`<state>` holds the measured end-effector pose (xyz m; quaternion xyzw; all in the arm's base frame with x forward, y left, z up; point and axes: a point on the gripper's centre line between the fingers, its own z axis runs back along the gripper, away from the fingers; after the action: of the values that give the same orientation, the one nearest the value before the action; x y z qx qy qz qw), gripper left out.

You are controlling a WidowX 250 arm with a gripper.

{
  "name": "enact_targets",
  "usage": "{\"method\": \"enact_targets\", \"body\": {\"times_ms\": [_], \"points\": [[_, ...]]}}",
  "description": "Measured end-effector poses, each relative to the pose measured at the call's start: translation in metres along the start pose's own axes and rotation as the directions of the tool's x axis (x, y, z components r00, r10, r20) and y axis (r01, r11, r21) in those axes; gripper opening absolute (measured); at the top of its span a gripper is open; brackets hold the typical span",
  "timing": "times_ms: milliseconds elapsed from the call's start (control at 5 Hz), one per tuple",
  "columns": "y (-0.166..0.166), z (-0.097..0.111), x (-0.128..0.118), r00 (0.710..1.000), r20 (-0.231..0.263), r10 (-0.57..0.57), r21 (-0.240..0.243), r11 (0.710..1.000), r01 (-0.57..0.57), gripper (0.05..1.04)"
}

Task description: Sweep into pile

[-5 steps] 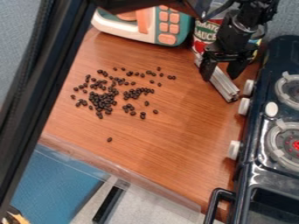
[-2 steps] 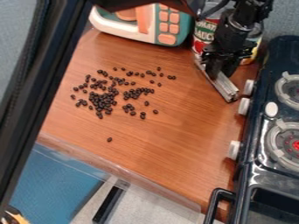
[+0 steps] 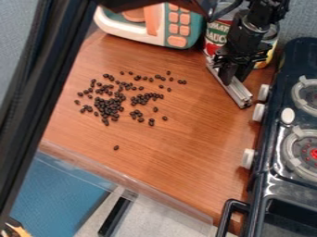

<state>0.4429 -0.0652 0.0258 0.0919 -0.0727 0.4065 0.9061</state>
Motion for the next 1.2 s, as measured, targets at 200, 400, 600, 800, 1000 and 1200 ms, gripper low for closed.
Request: {"method": "enact_targets", "body": {"times_ms": [200, 400, 600, 800, 1000, 1200], "points": [[0.009, -0.003, 0.003, 1.000, 0.006, 0.001, -0.003, 1.000, -0.001, 0.332], [0.033, -0.009, 0.012, 1.000, 0.003, -0.014, 0.007, 1.000, 0.014, 0.332], [0.070, -0.016, 0.031, 1.000, -0.022, -0.002, 0.029, 1.000, 0.003, 0.331], [0.102, -0.023, 0.044, 0.997, -0.075, 0.016, 0.039, 0.999, -0.014, 0.332], [0.126, -0.026, 0.052, 0.993, -0.111, 0.036, 0.045, 0.998, -0.031, 0.331], [0.145, -0.028, 0.054, 0.991, -0.124, 0.043, 0.047, 0.998, -0.038, 0.331]]}}
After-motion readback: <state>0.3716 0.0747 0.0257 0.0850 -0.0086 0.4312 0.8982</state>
